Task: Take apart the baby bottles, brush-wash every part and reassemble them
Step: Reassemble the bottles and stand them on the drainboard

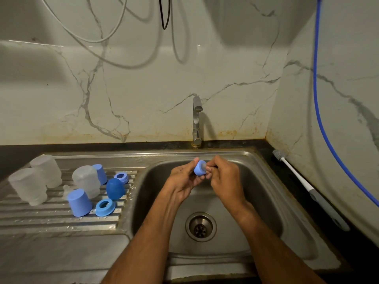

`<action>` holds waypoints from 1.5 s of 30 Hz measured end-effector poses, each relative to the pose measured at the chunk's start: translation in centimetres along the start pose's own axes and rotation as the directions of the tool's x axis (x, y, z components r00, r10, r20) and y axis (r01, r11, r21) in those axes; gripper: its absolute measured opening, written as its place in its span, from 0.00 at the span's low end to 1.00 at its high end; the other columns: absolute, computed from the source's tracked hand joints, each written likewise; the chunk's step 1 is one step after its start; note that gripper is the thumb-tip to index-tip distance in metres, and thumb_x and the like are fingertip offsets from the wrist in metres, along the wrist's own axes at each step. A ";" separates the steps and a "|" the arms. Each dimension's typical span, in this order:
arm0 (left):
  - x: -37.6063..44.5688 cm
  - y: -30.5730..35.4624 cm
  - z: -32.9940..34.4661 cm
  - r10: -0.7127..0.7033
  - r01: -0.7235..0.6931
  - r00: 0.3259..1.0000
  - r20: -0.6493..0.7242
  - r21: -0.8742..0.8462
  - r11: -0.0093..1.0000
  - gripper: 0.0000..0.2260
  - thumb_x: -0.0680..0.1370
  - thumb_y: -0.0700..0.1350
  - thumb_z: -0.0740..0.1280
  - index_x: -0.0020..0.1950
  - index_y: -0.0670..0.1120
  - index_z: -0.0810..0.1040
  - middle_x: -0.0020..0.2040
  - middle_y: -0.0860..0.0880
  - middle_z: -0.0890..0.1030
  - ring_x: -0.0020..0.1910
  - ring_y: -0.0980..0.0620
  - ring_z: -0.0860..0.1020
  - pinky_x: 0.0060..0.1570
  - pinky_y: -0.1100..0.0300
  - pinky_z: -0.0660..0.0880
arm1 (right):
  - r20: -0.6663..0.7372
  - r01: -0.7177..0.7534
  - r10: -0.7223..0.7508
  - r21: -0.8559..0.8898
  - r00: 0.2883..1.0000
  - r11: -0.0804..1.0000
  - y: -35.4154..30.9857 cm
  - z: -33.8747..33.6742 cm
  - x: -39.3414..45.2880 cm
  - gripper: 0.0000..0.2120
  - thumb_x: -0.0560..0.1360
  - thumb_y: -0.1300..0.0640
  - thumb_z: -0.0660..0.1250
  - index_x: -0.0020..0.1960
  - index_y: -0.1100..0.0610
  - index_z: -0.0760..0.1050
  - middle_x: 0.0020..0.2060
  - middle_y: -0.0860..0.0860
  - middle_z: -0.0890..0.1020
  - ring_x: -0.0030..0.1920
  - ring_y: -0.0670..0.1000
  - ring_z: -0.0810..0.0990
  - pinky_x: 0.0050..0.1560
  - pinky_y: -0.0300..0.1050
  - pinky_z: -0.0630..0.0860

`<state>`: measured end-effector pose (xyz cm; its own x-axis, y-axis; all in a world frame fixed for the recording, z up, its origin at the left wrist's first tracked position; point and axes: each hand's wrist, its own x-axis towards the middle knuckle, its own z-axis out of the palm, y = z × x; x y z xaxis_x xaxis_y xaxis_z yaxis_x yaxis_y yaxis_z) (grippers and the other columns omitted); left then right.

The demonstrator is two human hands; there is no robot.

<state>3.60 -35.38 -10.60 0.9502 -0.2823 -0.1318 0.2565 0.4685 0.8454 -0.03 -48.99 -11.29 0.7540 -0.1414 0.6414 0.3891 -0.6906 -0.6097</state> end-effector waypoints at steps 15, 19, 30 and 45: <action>-0.3 -0.3 -1.4 0.056 -0.065 0.996 0.067 0.137 0.988 0.12 0.77 0.37 0.71 0.60 0.40 0.82 0.57 0.39 0.84 0.57 0.41 0.83 0.57 0.46 0.81 | 0.218 -0.539 0.494 0.400 0.842 0.741 0.2 -0.3 0.8 0.10 0.72 0.69 0.76 0.53 0.64 0.84 0.45 0.58 0.87 0.42 0.53 0.88 0.45 0.43 0.85; -0.4 -0.6 -0.7 0.044 -0.042 0.999 0.001 0.250 0.967 0.10 0.78 0.40 0.71 0.58 0.39 0.84 0.53 0.39 0.85 0.52 0.44 0.85 0.52 0.53 0.83 | 0.156 -0.385 0.358 0.210 0.921 0.899 0.7 0.0 0.7 0.08 0.72 0.67 0.77 0.49 0.59 0.85 0.42 0.54 0.87 0.42 0.49 0.87 0.45 0.48 0.86; 0.2 -0.6 -1.2 -0.017 0.017 0.999 -0.049 0.002 1.000 0.13 0.78 0.30 0.62 0.59 0.37 0.81 0.58 0.35 0.82 0.57 0.38 0.82 0.49 0.52 0.82 | 0.094 -0.351 0.339 0.252 0.936 0.902 -0.3 0.1 0.6 0.09 0.69 0.65 0.79 0.44 0.53 0.86 0.40 0.45 0.86 0.43 0.44 0.86 0.48 0.42 0.84; -0.3 -0.6 -0.9 0.056 -0.040 0.997 -0.059 0.237 0.971 0.11 0.77 0.44 0.72 0.56 0.41 0.84 0.52 0.40 0.86 0.51 0.44 0.85 0.52 0.51 0.82 | 0.149 -0.275 0.260 0.089 0.954 0.957 0.1 -0.2 0.4 0.11 0.72 0.63 0.78 0.54 0.57 0.86 0.47 0.51 0.87 0.47 0.46 0.85 0.53 0.41 0.81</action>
<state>3.31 -34.77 -11.54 0.9719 -0.2054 -0.1147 0.1685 0.2677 0.9487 0.20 -49.23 -10.98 0.8993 -0.2094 0.3839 0.2120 -0.5591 -0.8016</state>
